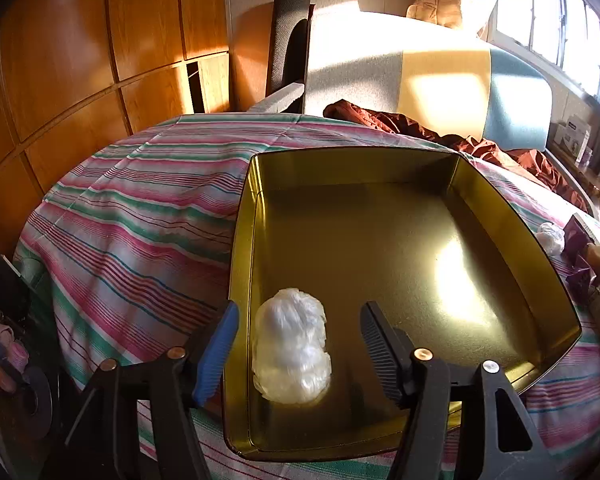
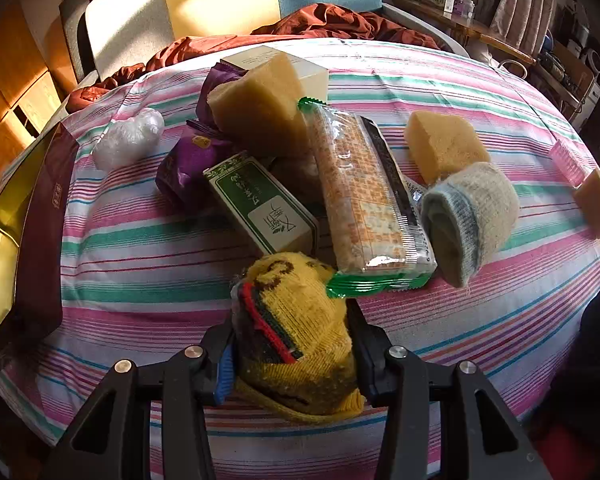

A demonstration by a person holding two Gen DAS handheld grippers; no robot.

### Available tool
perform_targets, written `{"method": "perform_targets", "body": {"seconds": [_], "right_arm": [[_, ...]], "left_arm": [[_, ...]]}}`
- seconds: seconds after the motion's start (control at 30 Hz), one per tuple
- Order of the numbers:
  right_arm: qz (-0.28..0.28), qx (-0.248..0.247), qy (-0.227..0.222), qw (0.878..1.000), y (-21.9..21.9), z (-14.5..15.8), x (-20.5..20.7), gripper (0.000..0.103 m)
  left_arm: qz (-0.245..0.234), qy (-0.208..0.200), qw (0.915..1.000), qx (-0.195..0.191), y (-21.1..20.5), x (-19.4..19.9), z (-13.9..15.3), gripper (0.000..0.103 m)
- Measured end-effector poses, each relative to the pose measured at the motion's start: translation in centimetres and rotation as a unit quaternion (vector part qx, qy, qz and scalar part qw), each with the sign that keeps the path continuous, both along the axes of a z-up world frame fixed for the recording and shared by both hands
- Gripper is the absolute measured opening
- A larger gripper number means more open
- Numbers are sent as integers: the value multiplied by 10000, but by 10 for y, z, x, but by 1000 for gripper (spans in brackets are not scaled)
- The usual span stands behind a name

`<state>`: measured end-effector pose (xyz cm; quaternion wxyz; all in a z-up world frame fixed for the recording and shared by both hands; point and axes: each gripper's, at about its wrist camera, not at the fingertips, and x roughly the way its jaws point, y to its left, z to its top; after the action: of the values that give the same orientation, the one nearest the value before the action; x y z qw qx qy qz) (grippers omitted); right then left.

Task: Organize objects
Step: 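Drop the white bundle into the gold tray while the right gripper grasps the yellow hat, then carry the yellow knitted hat into the gold tray and release with the right gripper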

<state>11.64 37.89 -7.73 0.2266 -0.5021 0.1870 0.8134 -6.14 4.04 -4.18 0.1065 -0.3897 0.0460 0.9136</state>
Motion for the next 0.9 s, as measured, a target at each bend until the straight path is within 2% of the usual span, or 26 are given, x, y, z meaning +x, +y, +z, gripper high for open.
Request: {"method": "perform_targets", "body": {"seconds": [0.57,0.9], "right_arm": [[625,-252,199,9975,-44,7,-10,45],[926,-279,288,9949,-68,15,-20,45]], "left_arm": [[108,134,9991,389,-19,14,16,70],[269,74,9979,585,-36,17,15,72]]}}
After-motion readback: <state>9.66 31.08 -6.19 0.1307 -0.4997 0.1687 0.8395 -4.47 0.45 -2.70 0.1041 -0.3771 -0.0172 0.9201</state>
